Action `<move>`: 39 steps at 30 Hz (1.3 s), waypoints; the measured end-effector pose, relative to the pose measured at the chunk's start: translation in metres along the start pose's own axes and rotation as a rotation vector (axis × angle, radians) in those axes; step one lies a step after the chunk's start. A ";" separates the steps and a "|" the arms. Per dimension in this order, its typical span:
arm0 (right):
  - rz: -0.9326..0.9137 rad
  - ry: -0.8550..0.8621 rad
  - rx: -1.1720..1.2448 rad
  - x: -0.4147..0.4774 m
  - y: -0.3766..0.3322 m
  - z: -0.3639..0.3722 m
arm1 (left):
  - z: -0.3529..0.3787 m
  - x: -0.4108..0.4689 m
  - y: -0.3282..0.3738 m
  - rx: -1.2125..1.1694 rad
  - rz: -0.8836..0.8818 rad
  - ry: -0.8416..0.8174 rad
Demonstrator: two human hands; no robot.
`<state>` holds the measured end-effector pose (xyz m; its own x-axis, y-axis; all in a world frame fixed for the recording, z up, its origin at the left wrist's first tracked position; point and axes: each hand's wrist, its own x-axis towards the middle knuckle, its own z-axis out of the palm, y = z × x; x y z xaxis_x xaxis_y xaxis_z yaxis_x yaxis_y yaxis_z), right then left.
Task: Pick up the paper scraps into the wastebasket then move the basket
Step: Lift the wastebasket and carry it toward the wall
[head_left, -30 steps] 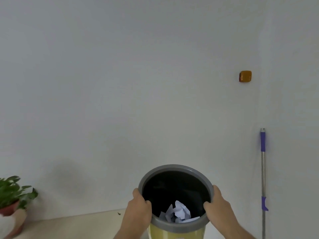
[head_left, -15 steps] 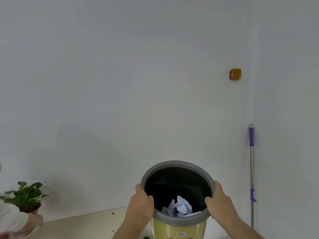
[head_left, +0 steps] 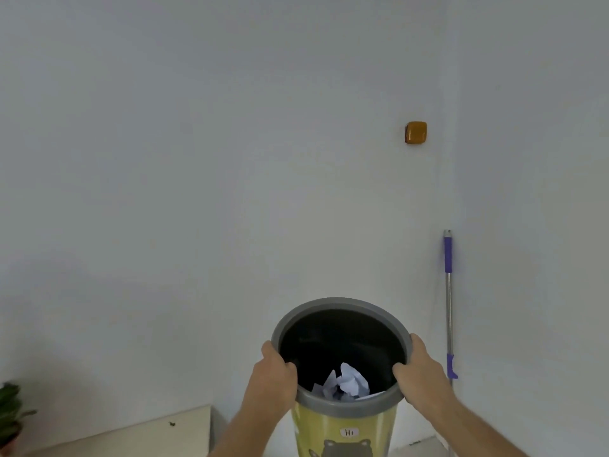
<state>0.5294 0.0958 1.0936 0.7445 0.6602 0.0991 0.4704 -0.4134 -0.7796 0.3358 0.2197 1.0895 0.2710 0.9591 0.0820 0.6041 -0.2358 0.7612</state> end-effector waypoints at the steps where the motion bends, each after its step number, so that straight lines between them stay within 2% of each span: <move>1: 0.003 0.004 -0.001 0.010 0.003 -0.005 | 0.007 0.006 0.008 -0.005 -0.001 -0.004; 10: 0.064 0.001 -0.013 0.097 0.011 -0.006 | 0.052 0.083 0.047 -0.004 0.008 -0.051; 19: 0.121 0.076 0.019 0.177 -0.001 0.007 | 0.087 0.190 0.072 0.001 0.106 -0.118; 28: 0.176 0.088 -0.011 0.251 0.005 0.007 | 0.142 0.268 0.089 0.002 0.105 -0.178; 39: 0.146 0.039 -0.029 0.337 0.029 -0.002 | 0.201 0.322 0.117 0.001 0.071 -0.136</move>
<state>0.7952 0.3045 1.1055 0.8232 0.5677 0.0104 0.3690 -0.5211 -0.7696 0.6442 0.4692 1.0751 0.4118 0.9101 0.0474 0.5809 -0.3022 0.7558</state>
